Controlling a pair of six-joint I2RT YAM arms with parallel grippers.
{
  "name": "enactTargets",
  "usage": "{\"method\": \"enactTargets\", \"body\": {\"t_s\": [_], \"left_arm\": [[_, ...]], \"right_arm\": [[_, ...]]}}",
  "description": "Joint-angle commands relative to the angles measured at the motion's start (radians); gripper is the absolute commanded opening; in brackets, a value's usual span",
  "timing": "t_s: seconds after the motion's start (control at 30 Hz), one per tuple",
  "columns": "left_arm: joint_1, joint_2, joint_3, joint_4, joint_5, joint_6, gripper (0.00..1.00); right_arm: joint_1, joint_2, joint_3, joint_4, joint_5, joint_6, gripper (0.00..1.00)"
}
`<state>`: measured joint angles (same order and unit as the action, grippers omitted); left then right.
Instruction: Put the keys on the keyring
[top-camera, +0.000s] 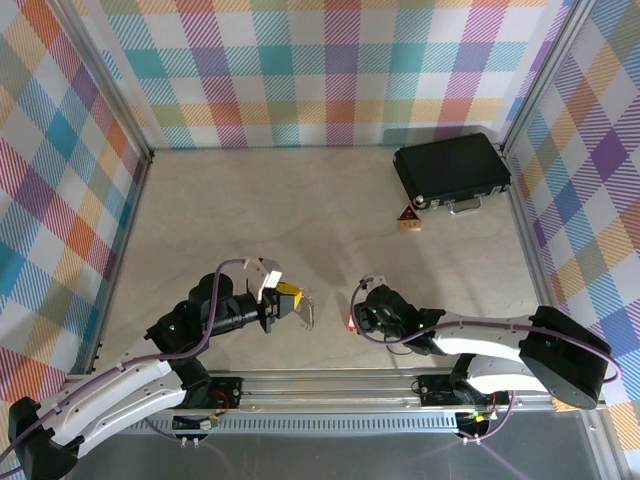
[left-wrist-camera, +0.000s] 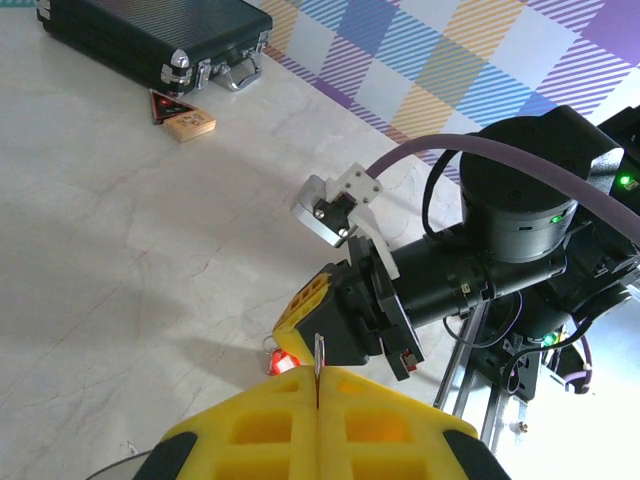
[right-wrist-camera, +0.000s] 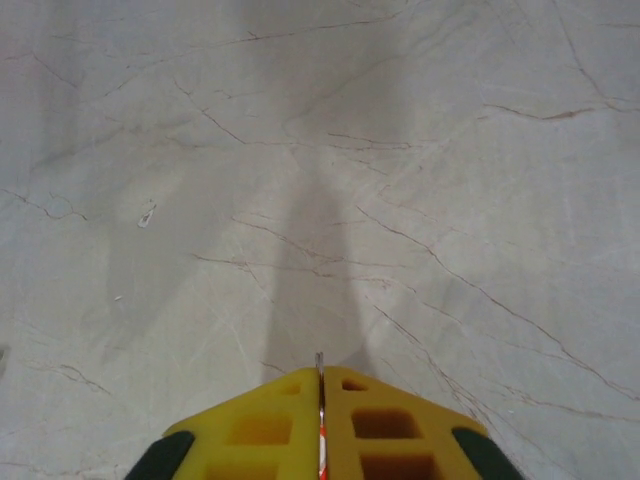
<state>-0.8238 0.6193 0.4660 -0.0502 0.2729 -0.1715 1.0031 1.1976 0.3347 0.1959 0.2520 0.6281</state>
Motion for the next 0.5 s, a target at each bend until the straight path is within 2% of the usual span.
{"method": "enactTargets", "body": {"t_s": [0.0, 0.1, 0.27, 0.33, 0.47], "left_arm": [[-0.012, -0.024, -0.003, 0.03, -0.013, -0.011, 0.0], [-0.012, -0.038, -0.003, 0.03, -0.018, -0.009, 0.0], [-0.011, -0.05, -0.007, 0.029, -0.025, -0.011, 0.0], [-0.011, -0.05, -0.009, 0.031, -0.024, -0.012, 0.0], [-0.012, -0.049, -0.007, 0.03, -0.024, -0.012, 0.0]], "right_arm": [[0.009, -0.056, -0.002, -0.051, 0.015, 0.02, 0.15], [0.008, -0.131, 0.026, -0.208, 0.02, 0.037, 0.28], [-0.004, -0.237, 0.156, -0.572, 0.035, 0.036, 0.47], [-0.037, -0.221, 0.24, -0.702, 0.009, 0.023, 0.52], [-0.146, -0.13, 0.365, -0.835, -0.127, -0.034, 0.52]]}}
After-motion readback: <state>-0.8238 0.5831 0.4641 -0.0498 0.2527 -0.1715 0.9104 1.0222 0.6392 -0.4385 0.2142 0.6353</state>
